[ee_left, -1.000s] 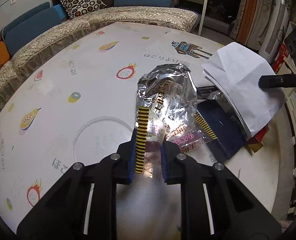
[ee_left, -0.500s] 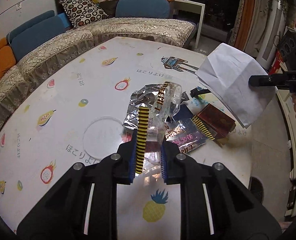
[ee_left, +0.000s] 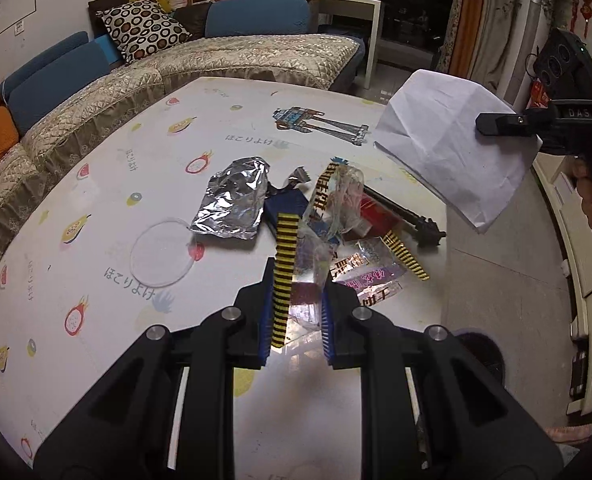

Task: Collect trash
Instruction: 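Carry foil bag and paper over the bin and open both tools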

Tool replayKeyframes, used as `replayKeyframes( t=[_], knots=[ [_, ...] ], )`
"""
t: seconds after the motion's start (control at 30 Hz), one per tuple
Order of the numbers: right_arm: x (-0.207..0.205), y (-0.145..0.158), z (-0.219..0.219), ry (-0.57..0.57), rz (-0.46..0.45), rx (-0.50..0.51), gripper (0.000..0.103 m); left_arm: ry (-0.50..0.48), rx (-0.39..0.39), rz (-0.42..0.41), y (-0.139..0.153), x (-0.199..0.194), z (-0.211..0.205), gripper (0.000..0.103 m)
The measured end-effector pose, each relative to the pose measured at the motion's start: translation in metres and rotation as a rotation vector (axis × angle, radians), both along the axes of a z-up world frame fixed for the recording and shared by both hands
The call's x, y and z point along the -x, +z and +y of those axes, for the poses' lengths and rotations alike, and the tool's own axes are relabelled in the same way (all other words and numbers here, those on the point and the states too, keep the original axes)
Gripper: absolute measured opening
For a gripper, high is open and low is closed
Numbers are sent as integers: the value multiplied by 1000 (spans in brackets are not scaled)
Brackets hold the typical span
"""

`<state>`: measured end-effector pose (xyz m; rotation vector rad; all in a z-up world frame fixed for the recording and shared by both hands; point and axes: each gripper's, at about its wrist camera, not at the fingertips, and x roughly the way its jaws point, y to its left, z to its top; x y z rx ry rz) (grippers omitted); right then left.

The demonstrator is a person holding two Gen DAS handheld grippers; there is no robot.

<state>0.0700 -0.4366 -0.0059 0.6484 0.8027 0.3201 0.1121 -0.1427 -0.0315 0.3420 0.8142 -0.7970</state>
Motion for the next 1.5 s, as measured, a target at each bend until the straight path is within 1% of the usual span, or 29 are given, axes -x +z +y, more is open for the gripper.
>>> replayKeyframes(
  t=[0.03, 0.13, 0.3, 0.47, 0.57, 0.63, 0.73, 0.87, 1.0, 1.13, 1.33, 1.5],
  knots=[
    [5, 1, -2, -9, 3, 3, 3, -6, 4, 4, 1, 5, -3, 17],
    [25, 3, -11, -27, -11, -33, 3, -18, 13, 13, 3, 20, -10, 17],
    [61, 3, -20, -28, -11, -21, 3, -67, 7, 16, 6, 50, -28, 17],
    [106, -12, -29, -34, 21, -22, 3, -139, -22, 17, 2, 87, -53, 17],
    [139, -27, -34, -44, 44, -29, 3, -184, -31, 28, -4, 109, -66, 17],
    [158, -39, -36, -52, 69, -37, 3, -211, -50, 33, -11, 123, -75, 17],
    [187, -60, -37, -63, 109, -41, 3, -263, -86, 39, -25, 146, -88, 17],
    [221, -90, -41, -86, 163, -71, 3, -320, -125, 69, -49, 176, -101, 17],
    [246, -117, -41, -106, 216, -89, 3, -370, -167, 97, -76, 200, -112, 17],
    [262, -146, -38, -117, 280, -106, 3, -422, -225, 134, -107, 222, -125, 17],
    [279, -202, -30, -141, 394, -142, 3, -496, -329, 186, -158, 243, -138, 17],
    [285, -245, -22, -151, 483, -172, 3, -536, -410, 227, -195, 249, -146, 17]
  ],
)
